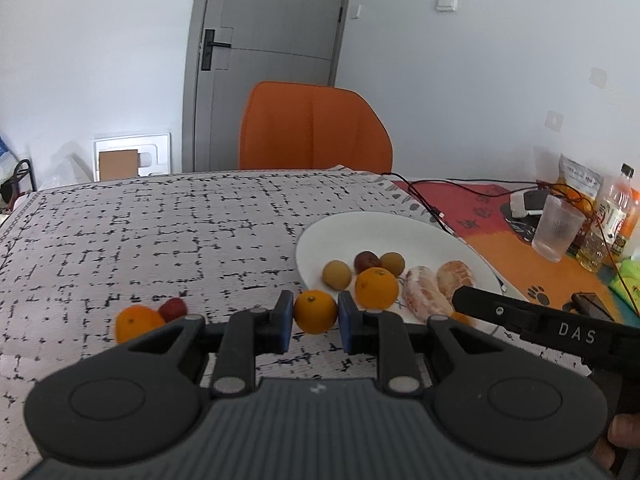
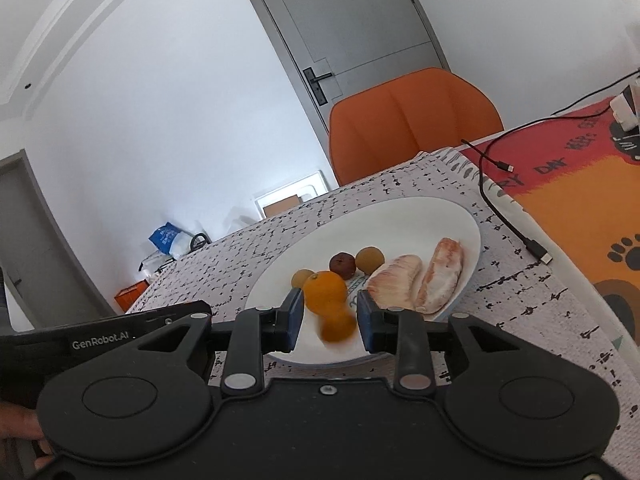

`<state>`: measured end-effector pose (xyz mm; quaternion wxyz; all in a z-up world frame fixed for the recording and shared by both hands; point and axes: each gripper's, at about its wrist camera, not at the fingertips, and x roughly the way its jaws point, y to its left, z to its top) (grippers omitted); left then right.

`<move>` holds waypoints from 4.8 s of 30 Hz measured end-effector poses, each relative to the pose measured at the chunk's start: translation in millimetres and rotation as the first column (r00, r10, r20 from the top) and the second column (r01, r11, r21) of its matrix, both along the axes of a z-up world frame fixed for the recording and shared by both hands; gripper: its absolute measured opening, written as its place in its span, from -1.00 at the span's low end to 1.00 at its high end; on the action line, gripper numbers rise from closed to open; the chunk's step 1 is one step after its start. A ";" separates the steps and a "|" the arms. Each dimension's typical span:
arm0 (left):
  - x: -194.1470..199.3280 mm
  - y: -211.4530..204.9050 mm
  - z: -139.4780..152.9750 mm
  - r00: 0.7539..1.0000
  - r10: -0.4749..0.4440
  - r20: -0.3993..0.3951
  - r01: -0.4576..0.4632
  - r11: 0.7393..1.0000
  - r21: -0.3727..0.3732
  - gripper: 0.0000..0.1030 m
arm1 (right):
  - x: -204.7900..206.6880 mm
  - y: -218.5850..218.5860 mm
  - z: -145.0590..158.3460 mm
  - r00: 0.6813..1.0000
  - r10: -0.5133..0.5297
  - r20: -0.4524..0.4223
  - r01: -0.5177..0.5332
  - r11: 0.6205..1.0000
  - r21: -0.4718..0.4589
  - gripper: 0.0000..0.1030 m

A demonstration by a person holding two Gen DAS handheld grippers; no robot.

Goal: Organize fruits
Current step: 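Carry both small tangerines onto the white plate and open both grippers, then move the left gripper to the large orange and close on it, then grasp the red plum with the right gripper while the left holds the orange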

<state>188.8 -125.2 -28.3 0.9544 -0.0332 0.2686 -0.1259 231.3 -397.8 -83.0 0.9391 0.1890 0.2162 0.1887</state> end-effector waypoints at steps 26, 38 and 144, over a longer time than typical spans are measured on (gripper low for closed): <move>16.0 -18.8 0.4 1.000 -0.002 -0.023 0.003 0.999 0.039 -0.46 | -5.7 -20.7 1.3 1.000 -0.029 0.002 0.029 0.998 0.047 -0.39; -4.6 29.2 15.5 0.993 0.114 0.021 -0.115 0.992 0.046 0.17 | -6.6 0.6 10.3 1.000 -0.005 0.003 0.005 1.000 0.027 -0.06; -12.1 209.8 -24.6 0.916 0.378 -0.134 -0.393 0.912 -0.114 -0.23 | 49.8 196.2 20.2 0.961 0.268 -0.076 -0.278 0.930 -0.241 0.25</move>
